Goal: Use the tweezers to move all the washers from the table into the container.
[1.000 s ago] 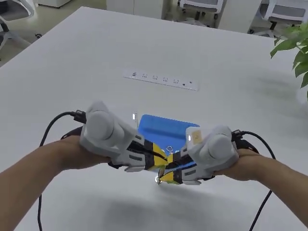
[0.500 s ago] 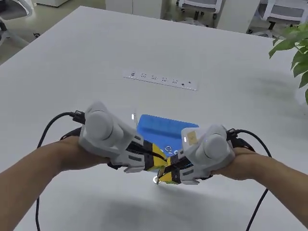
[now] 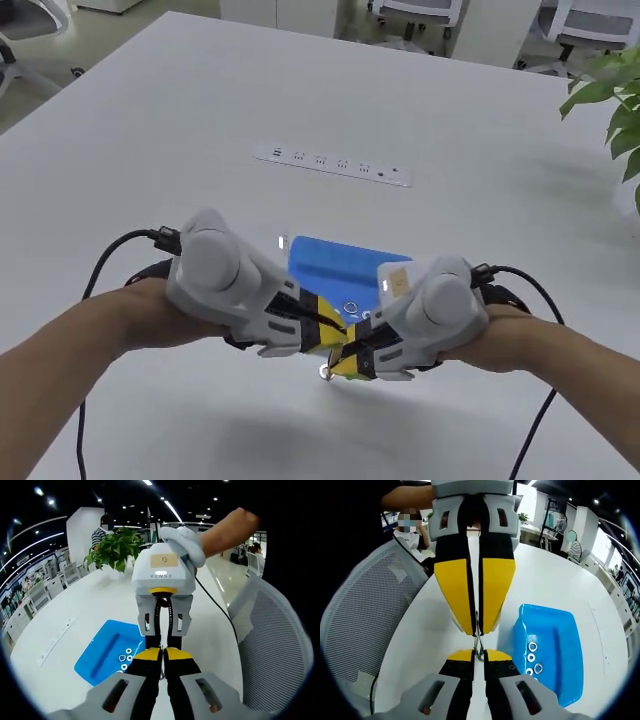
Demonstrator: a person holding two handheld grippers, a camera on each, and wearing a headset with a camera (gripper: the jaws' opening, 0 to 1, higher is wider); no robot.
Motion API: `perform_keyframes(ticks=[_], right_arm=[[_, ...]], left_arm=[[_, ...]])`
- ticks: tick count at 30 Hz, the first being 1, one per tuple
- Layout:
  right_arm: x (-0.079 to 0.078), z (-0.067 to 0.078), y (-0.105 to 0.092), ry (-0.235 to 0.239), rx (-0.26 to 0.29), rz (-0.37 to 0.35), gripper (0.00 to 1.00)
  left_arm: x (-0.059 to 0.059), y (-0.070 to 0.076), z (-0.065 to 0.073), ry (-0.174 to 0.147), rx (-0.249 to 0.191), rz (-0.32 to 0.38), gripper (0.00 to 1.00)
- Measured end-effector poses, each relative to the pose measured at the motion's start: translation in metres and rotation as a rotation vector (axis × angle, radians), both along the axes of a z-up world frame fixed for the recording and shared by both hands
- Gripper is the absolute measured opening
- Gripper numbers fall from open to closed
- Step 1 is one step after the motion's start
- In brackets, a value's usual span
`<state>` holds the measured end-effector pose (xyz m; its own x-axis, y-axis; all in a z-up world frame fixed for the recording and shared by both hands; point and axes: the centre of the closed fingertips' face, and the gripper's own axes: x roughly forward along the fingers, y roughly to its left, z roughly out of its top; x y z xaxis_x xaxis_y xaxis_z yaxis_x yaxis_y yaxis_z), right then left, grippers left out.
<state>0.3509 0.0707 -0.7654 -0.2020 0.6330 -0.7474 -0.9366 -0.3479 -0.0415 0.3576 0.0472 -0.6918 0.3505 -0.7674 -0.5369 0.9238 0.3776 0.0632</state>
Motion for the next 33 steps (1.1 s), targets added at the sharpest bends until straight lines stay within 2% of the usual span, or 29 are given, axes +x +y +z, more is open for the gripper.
perform_keyframes(ticks=[8,11,24,33], right_arm=[[0.001,0.005,0.003,-0.001,0.012,-0.006,0.07],[0.001,0.009,0.005,-0.004,0.016,-0.004,0.08],[0.003,0.029,0.007,-0.016,0.029,0.004,0.08],[0.006,0.043,0.007,-0.017,0.037,0.004,0.08]], left_arm=[[0.0,0.006,0.004,-0.002,-0.016,0.018,0.15],[0.0,0.009,0.005,0.003,-0.025,0.034,0.24],[-0.009,0.018,0.002,0.016,-0.047,0.073,0.44],[-0.012,0.025,0.002,0.026,-0.085,0.123,0.64]])
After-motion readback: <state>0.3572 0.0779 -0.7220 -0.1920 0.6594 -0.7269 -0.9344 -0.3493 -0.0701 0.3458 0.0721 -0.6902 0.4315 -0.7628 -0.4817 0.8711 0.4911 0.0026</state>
